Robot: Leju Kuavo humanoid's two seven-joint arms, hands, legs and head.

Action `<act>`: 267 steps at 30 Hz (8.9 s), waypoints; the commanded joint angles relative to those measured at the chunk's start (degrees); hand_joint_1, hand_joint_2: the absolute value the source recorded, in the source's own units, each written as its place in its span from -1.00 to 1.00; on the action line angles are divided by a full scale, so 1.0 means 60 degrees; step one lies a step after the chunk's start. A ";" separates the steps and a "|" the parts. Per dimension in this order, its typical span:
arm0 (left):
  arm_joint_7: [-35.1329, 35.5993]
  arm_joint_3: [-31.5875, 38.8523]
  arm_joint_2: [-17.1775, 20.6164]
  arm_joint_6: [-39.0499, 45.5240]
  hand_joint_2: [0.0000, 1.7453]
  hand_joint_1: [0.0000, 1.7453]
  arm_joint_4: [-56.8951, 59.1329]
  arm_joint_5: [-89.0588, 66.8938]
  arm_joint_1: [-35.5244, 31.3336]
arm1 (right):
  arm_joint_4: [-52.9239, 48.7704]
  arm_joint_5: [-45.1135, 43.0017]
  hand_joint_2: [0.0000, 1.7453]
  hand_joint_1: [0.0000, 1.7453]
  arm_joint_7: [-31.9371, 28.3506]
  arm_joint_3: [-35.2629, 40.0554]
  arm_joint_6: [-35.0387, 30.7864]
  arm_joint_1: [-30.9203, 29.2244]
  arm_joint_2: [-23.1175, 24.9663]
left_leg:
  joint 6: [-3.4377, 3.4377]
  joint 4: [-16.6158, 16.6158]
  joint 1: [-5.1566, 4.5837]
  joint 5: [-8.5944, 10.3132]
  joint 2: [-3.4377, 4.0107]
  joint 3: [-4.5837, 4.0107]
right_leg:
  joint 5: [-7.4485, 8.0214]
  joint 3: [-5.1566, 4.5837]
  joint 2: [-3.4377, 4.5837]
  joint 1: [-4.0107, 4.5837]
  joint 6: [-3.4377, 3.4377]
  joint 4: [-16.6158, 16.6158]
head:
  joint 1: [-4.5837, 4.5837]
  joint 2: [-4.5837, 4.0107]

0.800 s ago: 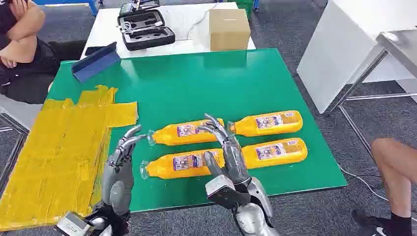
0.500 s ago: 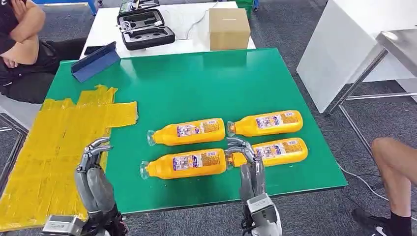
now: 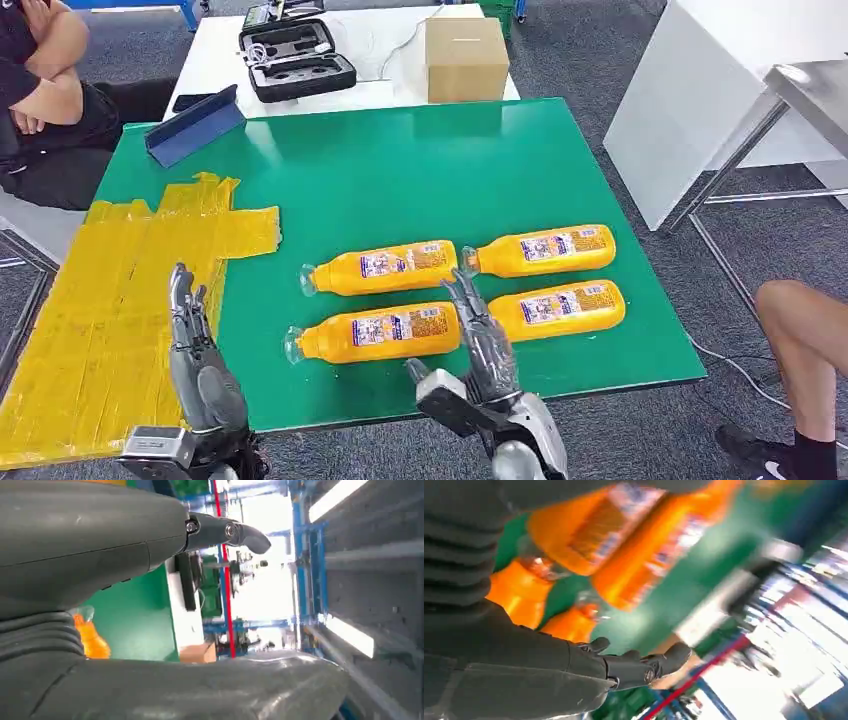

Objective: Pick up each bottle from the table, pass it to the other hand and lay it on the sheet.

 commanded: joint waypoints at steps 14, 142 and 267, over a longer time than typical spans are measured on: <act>-0.0427 0.0357 -0.0140 -0.0822 -1.00 -1.00 0.1300 -0.0162 -0.0636 | 0.3875 0.1143 1.00 -1.00 0.1268 0.1742 0.0433 -0.2903 -0.0419 | -0.0003 -0.0006 0.0002 -0.0009 0.0036 0.0031 | 0.0006 0.0026 0.0036 0.0005 -0.0008 -0.0010 | 0.0004 0.0000; 0.0474 0.2057 -0.0827 -0.5885 1.00 1.00 0.2653 0.2582 -0.0616 | 0.4001 -0.1675 1.00 0.84 0.0851 0.6074 0.1446 -0.3204 0.0815 | -0.0011 -0.0002 0.0004 -0.0038 0.0004 0.0060 | -0.0035 0.0051 -0.0019 0.0009 -0.0022 -0.0006 | 0.0003 0.0000; 0.1292 -0.0017 0.1811 -0.6935 -1.00 -1.00 0.5716 -0.0113 -0.5324 | 1.1483 0.0347 1.00 0.98 0.4617 0.4681 0.4741 -0.7631 -0.0136 | -0.0018 -0.0030 0.0012 0.0155 -0.0024 0.0032 | 0.0128 -0.0074 -0.0039 0.0017 -0.0028 -0.0037 | 0.0004 0.0000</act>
